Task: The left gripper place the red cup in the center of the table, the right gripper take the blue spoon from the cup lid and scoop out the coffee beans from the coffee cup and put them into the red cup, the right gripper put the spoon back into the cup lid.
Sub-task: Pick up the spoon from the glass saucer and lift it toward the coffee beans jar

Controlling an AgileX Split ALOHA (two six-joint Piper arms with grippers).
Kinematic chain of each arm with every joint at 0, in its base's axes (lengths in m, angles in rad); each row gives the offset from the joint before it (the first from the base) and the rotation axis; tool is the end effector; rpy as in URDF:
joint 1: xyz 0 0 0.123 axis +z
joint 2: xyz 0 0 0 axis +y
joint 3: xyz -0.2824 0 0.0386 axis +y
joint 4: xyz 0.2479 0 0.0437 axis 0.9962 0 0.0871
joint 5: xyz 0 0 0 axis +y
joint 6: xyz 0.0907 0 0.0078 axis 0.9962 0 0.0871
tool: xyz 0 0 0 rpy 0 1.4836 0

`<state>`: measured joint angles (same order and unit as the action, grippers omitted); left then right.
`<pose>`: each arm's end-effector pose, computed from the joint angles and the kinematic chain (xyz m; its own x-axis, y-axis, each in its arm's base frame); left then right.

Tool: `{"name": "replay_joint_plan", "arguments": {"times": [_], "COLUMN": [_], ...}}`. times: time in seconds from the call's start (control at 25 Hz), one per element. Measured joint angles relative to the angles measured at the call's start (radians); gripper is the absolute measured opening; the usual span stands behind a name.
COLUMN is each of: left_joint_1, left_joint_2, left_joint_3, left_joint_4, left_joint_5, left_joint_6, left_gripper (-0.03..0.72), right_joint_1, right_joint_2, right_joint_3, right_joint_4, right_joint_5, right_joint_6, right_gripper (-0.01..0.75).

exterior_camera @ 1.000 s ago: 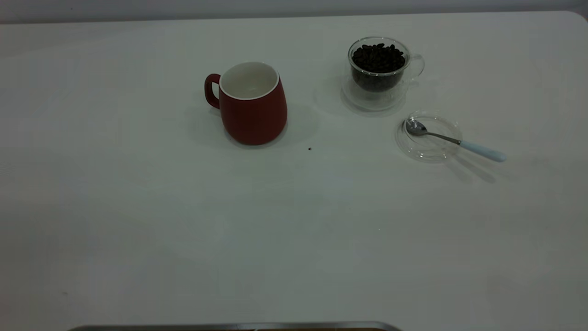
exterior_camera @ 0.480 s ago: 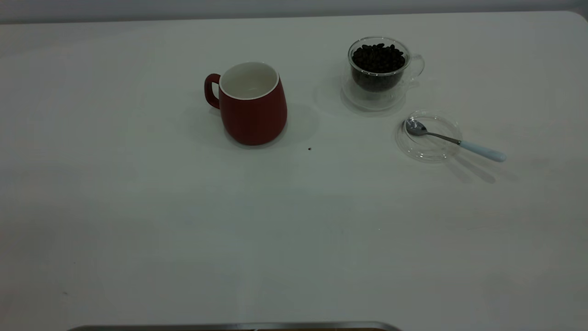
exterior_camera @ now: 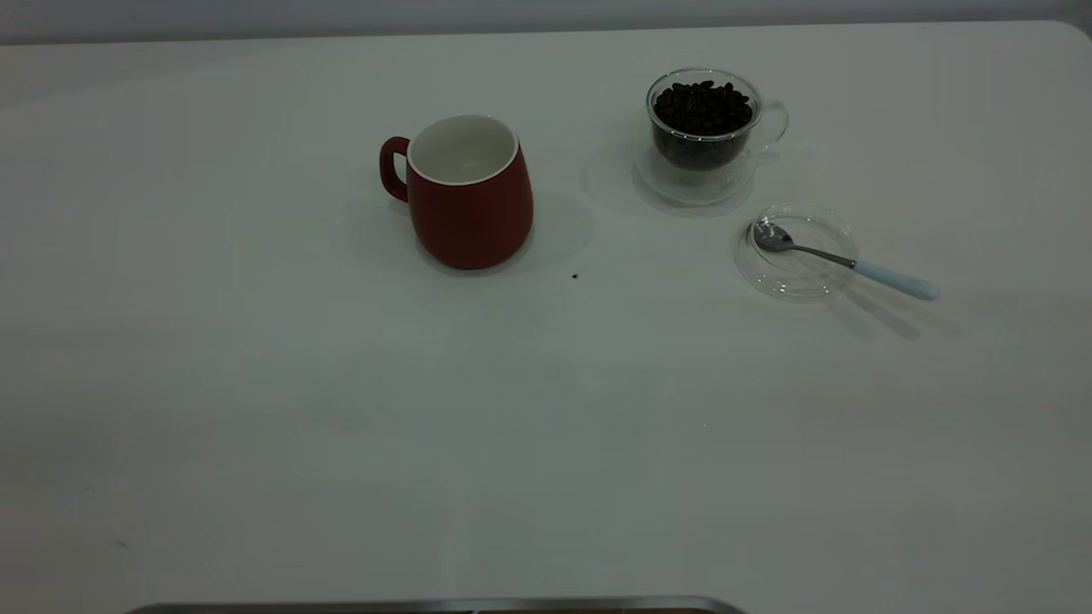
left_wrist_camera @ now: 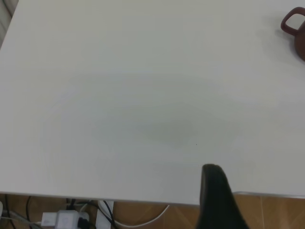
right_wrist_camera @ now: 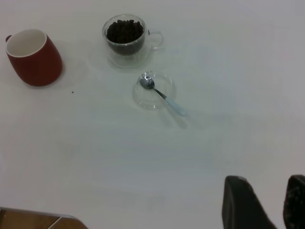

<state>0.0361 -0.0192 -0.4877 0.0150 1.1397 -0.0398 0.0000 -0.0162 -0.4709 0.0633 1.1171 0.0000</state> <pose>-0.0099 0.0009 0.2674 -0.5167 -0.0522 -0.8546 -0.0651 0.9976 -0.0216 -0.0066 0.0052 0.2647 -0.5170 0.0277 -0.8555 -0.0344 0.9980 0.0531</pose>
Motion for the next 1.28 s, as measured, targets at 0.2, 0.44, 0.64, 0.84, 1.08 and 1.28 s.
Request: {"name": "replay_joint_plan", "arguments": {"times": [0.2,0.44,0.64,0.84,1.08,1.28], "left_joint_1": [0.000,0.000,0.000,0.000,0.000,0.000], "left_joint_2": [0.000,0.000,0.000,0.000,0.000,0.000], "left_joint_3": [0.000,0.000,0.000,0.000,0.000,0.000], "left_joint_4": [0.000,0.000,0.000,0.000,0.000,0.000], "left_joint_5": [0.001,0.001,0.002,0.002,0.003,0.003], "left_joint_6": [0.000,0.000,0.000,0.000,0.002,0.001], "left_gripper": [0.500,0.500,0.500,0.500,0.500,0.500], "right_joint_1": [0.000,0.000,0.000,0.000,0.000,-0.001], "right_joint_2": [0.001,0.197,0.519,0.867,1.233,1.504], "right_joint_3": [-0.004,-0.022,-0.022,-0.022,-0.022,-0.043], "right_joint_4": [0.020,0.111,0.198,0.407,0.701,1.004], "right_joint_5": [-0.011,-0.213,-0.397,-0.586,-0.801,-0.899], "right_joint_6": [-0.007,-0.020,-0.032,-0.195,-0.511,-0.800], "right_gripper": [0.266,0.389,0.497,0.510,0.510,0.506]}}
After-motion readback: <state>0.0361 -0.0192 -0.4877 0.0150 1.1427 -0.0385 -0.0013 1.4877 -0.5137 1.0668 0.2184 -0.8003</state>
